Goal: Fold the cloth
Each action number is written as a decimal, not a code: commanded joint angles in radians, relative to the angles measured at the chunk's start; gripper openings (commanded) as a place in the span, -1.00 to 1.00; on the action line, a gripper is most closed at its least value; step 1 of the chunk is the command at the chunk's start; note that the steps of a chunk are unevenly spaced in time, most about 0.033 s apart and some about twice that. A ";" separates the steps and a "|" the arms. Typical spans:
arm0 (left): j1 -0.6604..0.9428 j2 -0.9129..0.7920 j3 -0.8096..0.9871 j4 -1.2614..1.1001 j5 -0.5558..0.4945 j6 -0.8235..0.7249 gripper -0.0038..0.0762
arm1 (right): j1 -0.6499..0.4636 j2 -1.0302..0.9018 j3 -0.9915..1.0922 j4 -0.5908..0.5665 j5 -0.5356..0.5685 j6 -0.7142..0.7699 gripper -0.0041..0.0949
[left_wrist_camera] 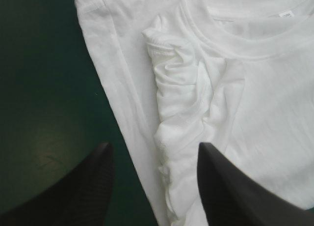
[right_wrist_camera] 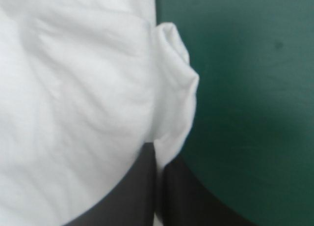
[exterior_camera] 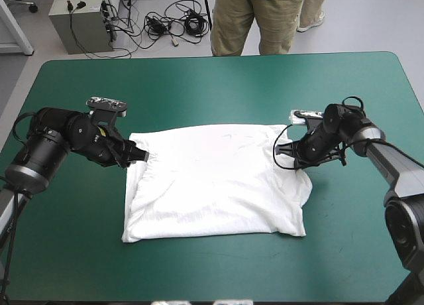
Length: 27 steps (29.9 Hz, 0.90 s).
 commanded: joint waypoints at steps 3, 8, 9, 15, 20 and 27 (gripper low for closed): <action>-0.001 -0.033 -0.030 -0.013 -0.024 -0.007 0.05 | 0.028 -0.104 -0.108 0.053 0.022 0.000 -0.95; -0.001 -0.033 -0.030 -0.013 -0.026 -0.007 0.05 | 0.139 -0.093 -0.133 0.055 0.011 0.000 -0.95; -0.001 -0.033 -0.030 -0.013 -0.026 -0.007 0.05 | 0.165 -0.083 -0.133 0.055 0.011 0.000 -0.95; -0.001 -0.033 -0.030 -0.013 -0.022 -0.007 0.05 | 0.296 -0.018 -0.133 0.055 -0.015 0.000 -0.95; -0.001 -0.033 -0.030 -0.013 -0.022 -0.007 0.05 | 0.353 0.025 -0.140 0.064 -0.043 0.000 -0.95; -0.001 -0.033 -0.030 -0.016 -0.022 -0.007 0.05 | 0.367 0.045 -0.140 0.078 -0.066 -0.023 -0.68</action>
